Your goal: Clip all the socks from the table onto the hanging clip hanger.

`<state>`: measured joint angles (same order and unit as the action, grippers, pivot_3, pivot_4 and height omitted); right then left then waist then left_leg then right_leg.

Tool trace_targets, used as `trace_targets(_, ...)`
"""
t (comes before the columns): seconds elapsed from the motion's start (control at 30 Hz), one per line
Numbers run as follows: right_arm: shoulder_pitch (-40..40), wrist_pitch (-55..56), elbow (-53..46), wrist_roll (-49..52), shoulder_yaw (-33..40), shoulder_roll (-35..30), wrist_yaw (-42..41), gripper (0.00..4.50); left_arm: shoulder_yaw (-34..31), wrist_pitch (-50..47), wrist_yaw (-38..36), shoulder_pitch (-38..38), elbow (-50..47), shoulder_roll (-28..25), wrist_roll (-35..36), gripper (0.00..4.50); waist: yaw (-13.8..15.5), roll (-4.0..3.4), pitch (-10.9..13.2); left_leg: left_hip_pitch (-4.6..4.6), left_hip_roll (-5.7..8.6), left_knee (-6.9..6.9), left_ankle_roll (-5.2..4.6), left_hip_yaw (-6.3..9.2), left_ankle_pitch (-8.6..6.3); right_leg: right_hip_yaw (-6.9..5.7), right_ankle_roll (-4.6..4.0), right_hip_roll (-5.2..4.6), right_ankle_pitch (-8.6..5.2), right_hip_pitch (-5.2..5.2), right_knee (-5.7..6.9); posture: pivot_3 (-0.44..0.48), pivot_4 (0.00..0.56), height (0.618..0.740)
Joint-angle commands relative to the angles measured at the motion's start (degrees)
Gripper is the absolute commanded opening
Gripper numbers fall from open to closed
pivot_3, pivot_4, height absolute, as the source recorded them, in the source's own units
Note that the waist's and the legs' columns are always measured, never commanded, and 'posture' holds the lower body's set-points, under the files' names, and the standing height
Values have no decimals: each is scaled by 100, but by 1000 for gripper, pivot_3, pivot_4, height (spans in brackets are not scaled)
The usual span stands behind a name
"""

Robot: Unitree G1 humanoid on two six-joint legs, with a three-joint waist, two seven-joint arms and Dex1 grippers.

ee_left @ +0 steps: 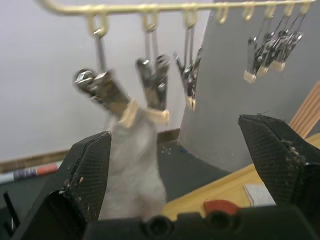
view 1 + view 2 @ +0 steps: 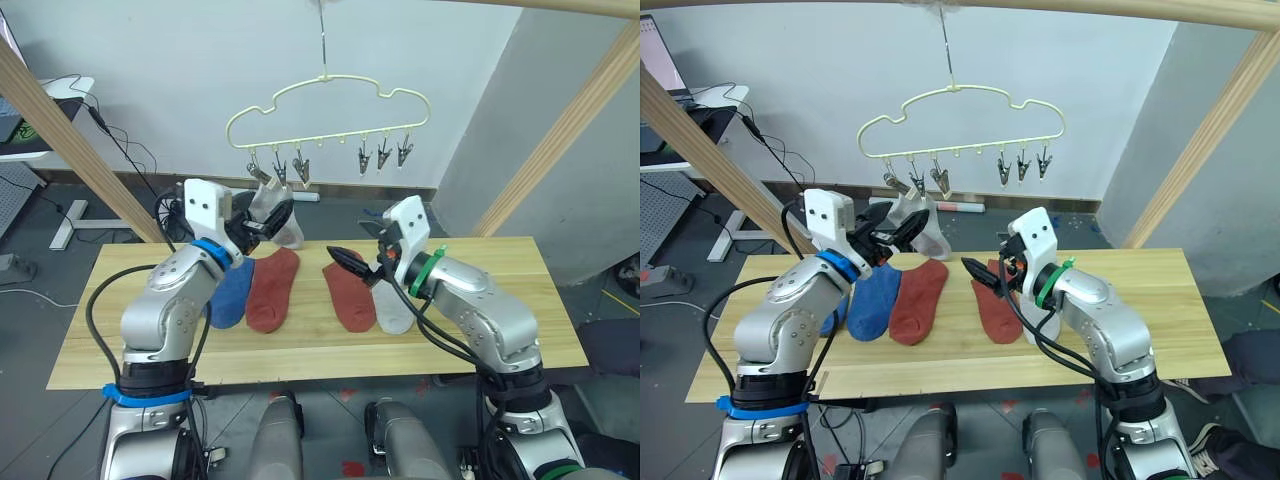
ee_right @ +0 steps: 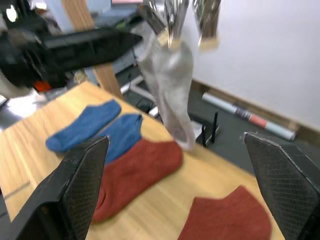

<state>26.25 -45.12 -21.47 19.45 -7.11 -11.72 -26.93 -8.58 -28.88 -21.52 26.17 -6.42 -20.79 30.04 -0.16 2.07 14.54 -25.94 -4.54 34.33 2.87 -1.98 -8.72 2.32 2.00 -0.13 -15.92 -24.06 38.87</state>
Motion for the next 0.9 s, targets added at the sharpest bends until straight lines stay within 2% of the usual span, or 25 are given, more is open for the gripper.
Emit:
trace_targets(0.03, 0, 30, -466, 202, 203, -67, 29, 4483, 111, 402, 89, 246, 84, 137, -325, 4500, 0, 0, 0, -1, 0, 0, 0, 1, 0, -1, 0, 1, 0, 0, 0, 24, 260, 740)
trace_targets(0.07, 3, 55, -490, 212, 220, -73, 31, 4483, 114, 460, 76, 302, 148, 188, -354, 4500, -3, 0, 0, 0, 0, 0, 0, 1, 0, 0, 0, 1, 0, 0, 0, 20, 259, 740)
trace_targets(0.1, 3, 108, -498, 209, 249, -85, 34, 4498, 151, 604, 84, 368, 232, 233, -461, 4317, -6, 0, 0, 0, 1, 0, 0, 0, 0, 1, 0, 1, 0, 0, 0, 20, 259, 740)
trace_targets(0.17, 29, 223, -472, 185, 292, -111, 38, 4500, 178, 862, 91, 495, 438, 331, -611, 3882, -9, 0, 0, 0, 1, 0, 0, 0, 0, 1, 0, 3, 0, 0, 0, 17, 261, 740)
trace_targets(0.27, 113, 318, -403, 178, 370, -132, 71, 4500, 215, 1208, 134, 708, 868, 403, -892, 3000, -6, 0, 0, -1, 1, 0, 0, 1, 0, 1, 0, 4, 0, 0, 0, 7, 261, 740)
trace_targets(0.47, 180, 411, -358, 172, 422, -183, 96, 4500, 175, 1625, 180, 948, 1445, 558, -1129, 3000, -14, 0, 0, -1, 2, 1, -1, -1, 0, 3, 1, 3, 0, 0, 0, -4, 260, 740)
trace_targets(0.9, 234, 393, -433, 260, 463, -215, 137, 4500, 84, 2235, 248, 1224, 2032, 597, -1427, 3000, -39, 0, 0, -2, 2, 2, 0, -1, 0, 1, 1, 4, 0, 0, 1, -17, 257, 740)
